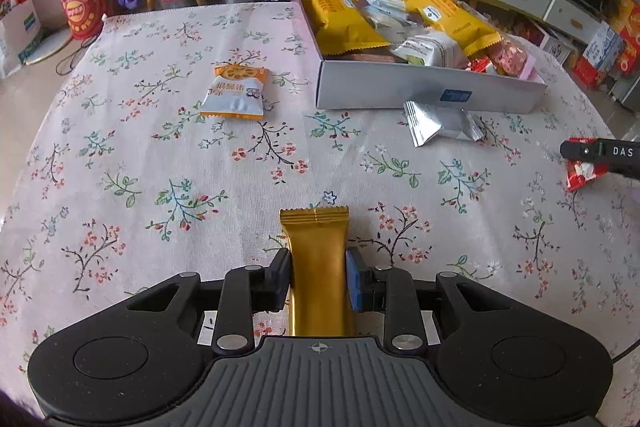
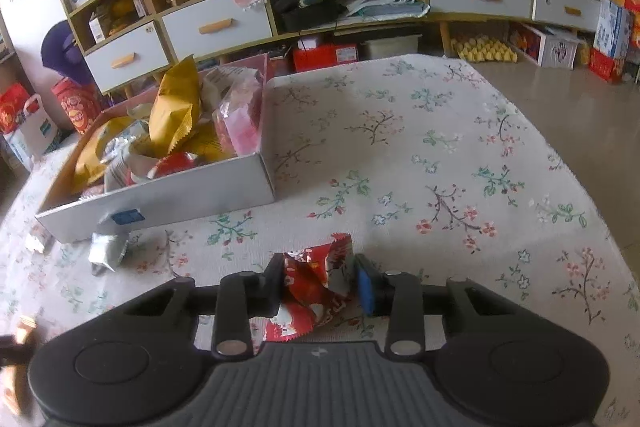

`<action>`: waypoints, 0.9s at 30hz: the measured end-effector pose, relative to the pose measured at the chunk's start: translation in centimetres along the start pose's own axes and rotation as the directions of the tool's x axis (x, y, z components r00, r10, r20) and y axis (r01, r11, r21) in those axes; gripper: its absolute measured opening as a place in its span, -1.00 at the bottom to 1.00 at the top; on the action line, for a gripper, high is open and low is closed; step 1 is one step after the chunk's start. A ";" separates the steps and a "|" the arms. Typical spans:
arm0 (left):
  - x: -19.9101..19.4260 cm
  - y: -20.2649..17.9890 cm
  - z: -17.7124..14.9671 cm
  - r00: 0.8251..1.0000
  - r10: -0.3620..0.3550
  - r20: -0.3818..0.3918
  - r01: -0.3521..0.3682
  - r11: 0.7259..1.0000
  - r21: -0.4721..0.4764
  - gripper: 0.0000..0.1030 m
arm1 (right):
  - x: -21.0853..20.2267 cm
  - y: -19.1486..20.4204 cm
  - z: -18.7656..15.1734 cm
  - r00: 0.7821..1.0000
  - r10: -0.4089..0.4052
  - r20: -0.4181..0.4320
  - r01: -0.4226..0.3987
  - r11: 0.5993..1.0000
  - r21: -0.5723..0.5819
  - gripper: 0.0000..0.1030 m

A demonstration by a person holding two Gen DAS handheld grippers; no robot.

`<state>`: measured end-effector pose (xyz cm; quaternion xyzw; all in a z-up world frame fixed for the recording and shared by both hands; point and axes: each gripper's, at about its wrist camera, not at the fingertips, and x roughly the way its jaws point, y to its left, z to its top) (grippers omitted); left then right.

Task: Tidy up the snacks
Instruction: 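Carry the gold bar and red candy into the box and open both grippers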

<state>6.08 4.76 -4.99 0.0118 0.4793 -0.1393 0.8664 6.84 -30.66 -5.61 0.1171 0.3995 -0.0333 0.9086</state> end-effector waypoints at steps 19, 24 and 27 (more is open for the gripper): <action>-0.9 -1.4 2.9 0.997 -0.037 0.075 0.040 0.998 -0.041 -0.50 | -2.2 3.5 1.4 0.989 0.149 -0.009 -0.149 0.989 0.015 -0.64; -1.0 -1.7 4.0 0.995 -0.042 0.095 0.048 0.997 -0.057 -0.50 | -2.4 4.8 2.2 0.984 0.178 0.000 -0.178 0.984 0.010 -0.64; -1.0 -1.7 4.8 0.992 -0.052 0.112 0.062 0.995 -0.082 -0.50 | -2.3 5.6 2.9 0.981 0.193 0.001 -0.193 0.981 0.021 -0.64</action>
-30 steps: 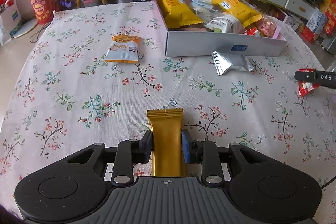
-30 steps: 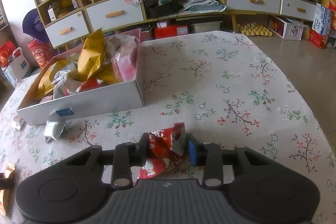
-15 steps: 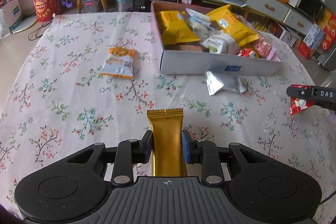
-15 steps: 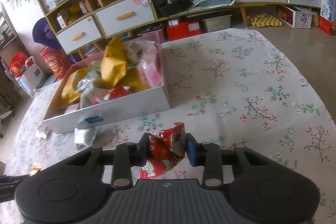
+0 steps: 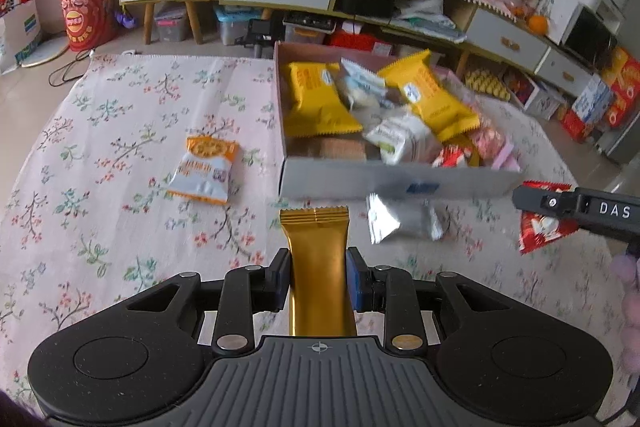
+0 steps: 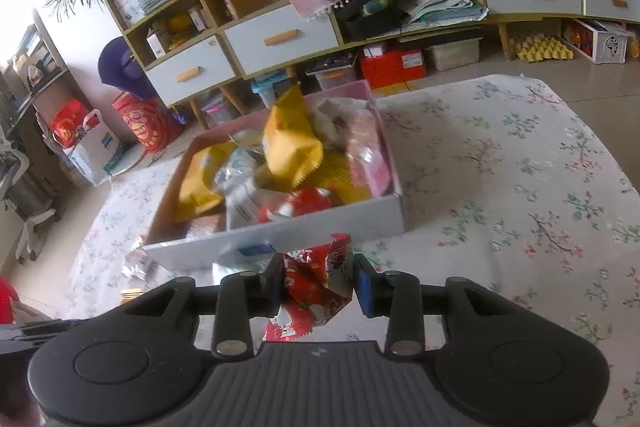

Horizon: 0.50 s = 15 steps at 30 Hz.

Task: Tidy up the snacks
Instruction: 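Carry the gold bar and red candy into the box and open both grippers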

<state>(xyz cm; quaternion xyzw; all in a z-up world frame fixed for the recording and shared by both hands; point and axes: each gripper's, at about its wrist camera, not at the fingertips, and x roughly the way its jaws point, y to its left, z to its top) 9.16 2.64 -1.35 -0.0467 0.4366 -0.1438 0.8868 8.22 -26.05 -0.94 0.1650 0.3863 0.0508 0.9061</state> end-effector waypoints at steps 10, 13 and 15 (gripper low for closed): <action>1.0 -1.1 3.6 0.999 -0.008 0.054 0.010 0.999 -0.044 -0.50 | 0.9 2.2 2.9 0.996 0.076 0.050 -0.079 0.995 0.063 -0.63; 1.6 -1.8 5.1 0.997 0.003 0.071 -0.002 1.000 -0.022 -0.50 | 1.4 2.4 3.4 0.994 0.088 0.064 -0.093 0.993 0.071 -0.63; 2.1 -2.3 6.1 0.996 0.004 0.085 -0.002 1.000 -0.017 -0.50 | 1.8 2.0 3.7 0.993 0.090 0.075 -0.096 0.992 0.084 -0.63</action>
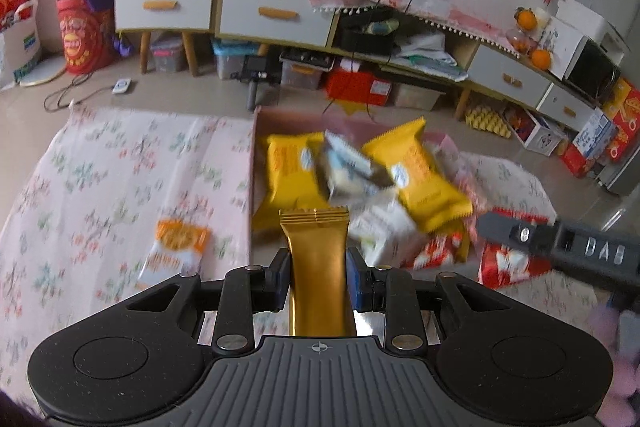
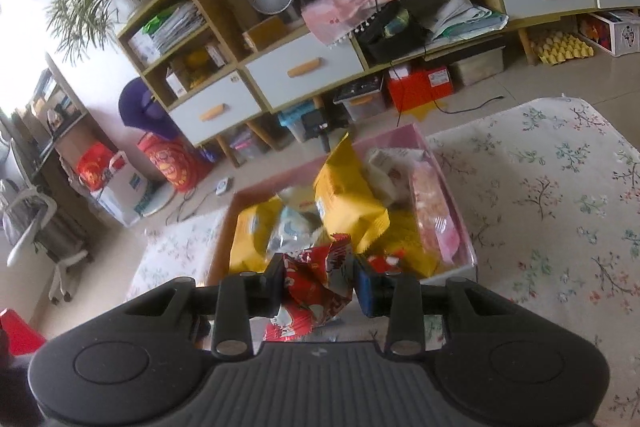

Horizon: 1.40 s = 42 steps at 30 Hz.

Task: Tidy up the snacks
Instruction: 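Carry the gold bar and red candy into the box and open both grippers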

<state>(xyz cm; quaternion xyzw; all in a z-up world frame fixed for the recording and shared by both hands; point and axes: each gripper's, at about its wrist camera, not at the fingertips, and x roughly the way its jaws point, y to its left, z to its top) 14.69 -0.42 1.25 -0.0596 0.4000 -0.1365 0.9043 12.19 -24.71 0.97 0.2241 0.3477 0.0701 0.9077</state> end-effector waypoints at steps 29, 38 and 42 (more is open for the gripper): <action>5.9 -0.6 1.3 0.992 0.077 0.100 -0.080 0.996 0.036 0.07 | 1.8 -5.6 1.4 0.996 -0.021 0.083 0.007 0.987 0.161 -0.13; 4.1 0.1 0.9 0.994 0.077 0.076 -0.080 0.996 0.036 0.38 | 1.0 -4.1 1.5 0.997 -0.033 0.077 0.025 0.995 0.094 0.17; 2.7 0.5 0.6 0.995 0.076 0.071 -0.080 0.996 0.045 0.47 | 0.4 -3.4 1.4 0.997 -0.040 0.073 0.037 0.998 0.047 0.32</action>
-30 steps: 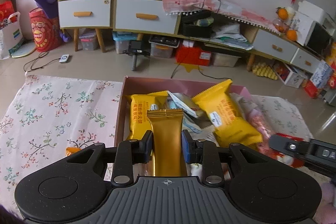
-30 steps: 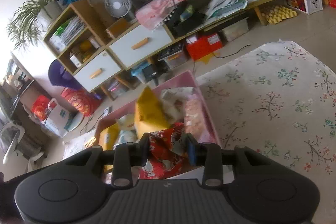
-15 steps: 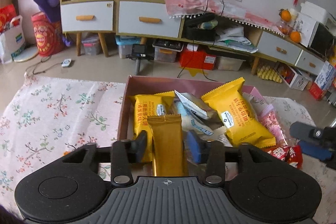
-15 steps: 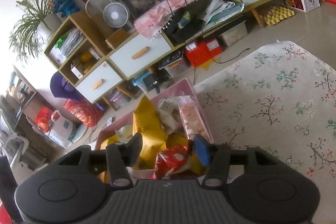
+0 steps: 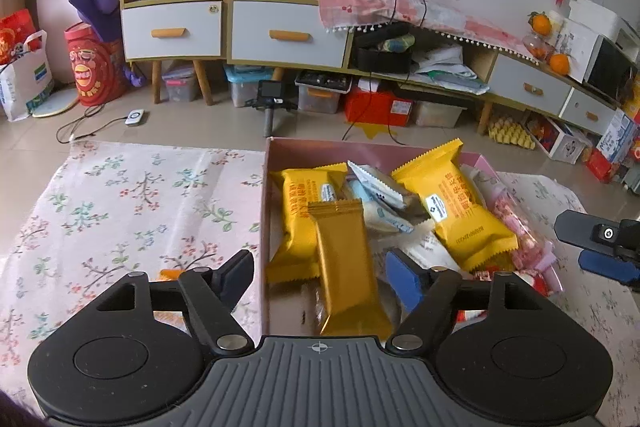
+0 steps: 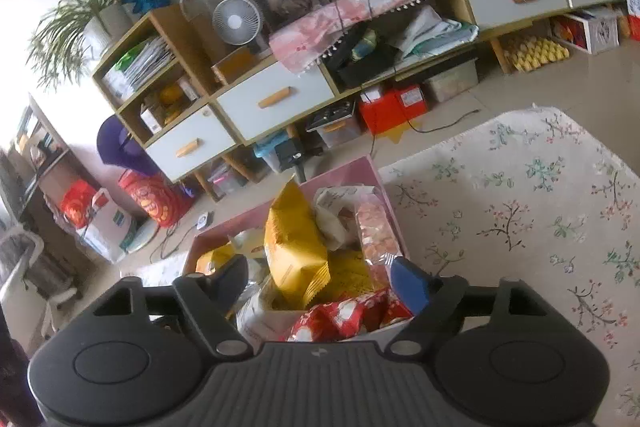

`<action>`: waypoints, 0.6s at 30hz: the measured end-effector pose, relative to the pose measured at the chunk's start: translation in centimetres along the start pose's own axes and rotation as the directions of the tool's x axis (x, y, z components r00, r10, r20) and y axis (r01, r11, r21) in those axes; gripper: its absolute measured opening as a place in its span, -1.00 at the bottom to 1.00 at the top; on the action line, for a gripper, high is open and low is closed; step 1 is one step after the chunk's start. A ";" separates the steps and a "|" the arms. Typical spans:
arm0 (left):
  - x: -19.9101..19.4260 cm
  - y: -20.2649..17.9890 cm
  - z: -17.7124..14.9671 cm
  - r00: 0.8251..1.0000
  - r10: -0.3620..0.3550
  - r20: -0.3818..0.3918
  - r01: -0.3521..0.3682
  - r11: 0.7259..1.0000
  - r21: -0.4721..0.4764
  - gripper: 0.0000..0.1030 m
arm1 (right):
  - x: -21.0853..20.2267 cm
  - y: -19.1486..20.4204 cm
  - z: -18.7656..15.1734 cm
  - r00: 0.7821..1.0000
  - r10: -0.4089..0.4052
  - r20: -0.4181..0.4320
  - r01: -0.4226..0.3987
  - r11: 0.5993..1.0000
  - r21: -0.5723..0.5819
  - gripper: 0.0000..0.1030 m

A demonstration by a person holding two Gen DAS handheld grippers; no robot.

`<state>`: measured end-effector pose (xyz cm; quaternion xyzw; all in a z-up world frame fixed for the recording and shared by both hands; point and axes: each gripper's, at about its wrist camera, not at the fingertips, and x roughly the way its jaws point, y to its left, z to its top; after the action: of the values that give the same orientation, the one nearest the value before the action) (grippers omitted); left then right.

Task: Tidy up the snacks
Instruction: 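Withdraw both tools from the box toward the remaining packets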

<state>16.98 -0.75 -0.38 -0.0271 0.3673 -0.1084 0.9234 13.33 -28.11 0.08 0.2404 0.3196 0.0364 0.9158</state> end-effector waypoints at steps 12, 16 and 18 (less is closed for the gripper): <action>-4.3 1.7 -2.4 0.999 0.002 -0.035 -0.002 1.000 0.020 0.76 | -2.7 1.6 -1.1 1.000 -0.021 -0.017 0.019 0.993 -0.113 0.63; -5.3 2.1 -3.6 0.998 0.008 -0.055 -0.007 1.000 0.030 0.84 | -3.5 2.0 -1.9 0.999 -0.031 -0.029 0.026 0.987 -0.157 0.67; -5.8 2.3 -4.3 0.998 0.008 -0.064 -0.006 0.999 0.032 0.87 | -4.0 2.2 -2.4 0.999 -0.040 -0.034 0.033 0.984 -0.178 0.68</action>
<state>10.39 2.86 0.09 -0.0077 0.3950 -0.1117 0.9118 8.94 -26.07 1.69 0.1514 0.3367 0.0524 0.9279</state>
